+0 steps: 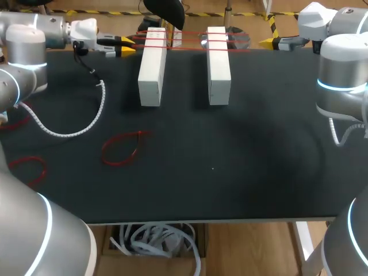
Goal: Grab the tape and strap the tape.
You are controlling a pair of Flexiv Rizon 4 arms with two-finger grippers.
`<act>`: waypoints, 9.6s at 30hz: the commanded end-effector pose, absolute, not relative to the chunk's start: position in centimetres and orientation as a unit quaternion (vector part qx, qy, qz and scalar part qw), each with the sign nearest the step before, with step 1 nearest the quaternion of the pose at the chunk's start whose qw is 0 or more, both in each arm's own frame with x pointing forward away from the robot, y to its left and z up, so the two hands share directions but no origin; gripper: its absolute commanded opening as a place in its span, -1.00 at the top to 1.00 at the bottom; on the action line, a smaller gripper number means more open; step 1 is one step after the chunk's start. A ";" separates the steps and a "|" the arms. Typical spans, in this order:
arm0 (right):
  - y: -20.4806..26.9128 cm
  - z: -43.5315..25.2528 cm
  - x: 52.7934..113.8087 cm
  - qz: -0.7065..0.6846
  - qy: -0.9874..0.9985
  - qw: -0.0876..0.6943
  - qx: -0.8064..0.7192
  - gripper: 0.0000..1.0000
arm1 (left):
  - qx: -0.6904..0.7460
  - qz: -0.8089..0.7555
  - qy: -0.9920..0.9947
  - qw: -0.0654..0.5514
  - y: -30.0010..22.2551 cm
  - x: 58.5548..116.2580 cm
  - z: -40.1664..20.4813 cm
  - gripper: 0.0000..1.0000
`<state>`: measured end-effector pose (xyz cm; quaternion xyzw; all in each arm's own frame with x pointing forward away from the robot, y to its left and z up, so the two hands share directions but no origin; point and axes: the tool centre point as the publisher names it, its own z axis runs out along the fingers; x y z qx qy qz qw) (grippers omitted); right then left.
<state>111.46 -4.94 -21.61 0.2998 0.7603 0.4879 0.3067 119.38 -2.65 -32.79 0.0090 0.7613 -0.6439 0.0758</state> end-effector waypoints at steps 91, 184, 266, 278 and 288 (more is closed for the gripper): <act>-5.0 -21.6 111.5 0.488 0.760 0.306 0.300 -1.00 | 0.051 -0.720 0.692 -0.010 -4.3 115.0 -25.4 1.00; -5.0 -21.6 111.5 0.488 0.760 0.306 0.300 -1.00 | -0.097 -0.827 0.545 0.096 -9.7 88.4 -9.6 1.00; -5.0 -21.6 111.5 0.488 0.760 0.306 0.300 -1.00 | 0.100 -0.911 0.401 -0.007 -12.4 82.6 0.3 1.00; -5.0 -21.6 111.5 0.488 0.760 0.306 0.300 -1.00 | 0.099 -0.911 0.401 -0.005 -11.5 83.0 0.1 1.00; -5.0 -21.6 111.5 0.488 0.760 0.306 0.300 -1.00 | 0.092 -0.914 0.394 0.022 -10.5 84.0 -0.5 1.00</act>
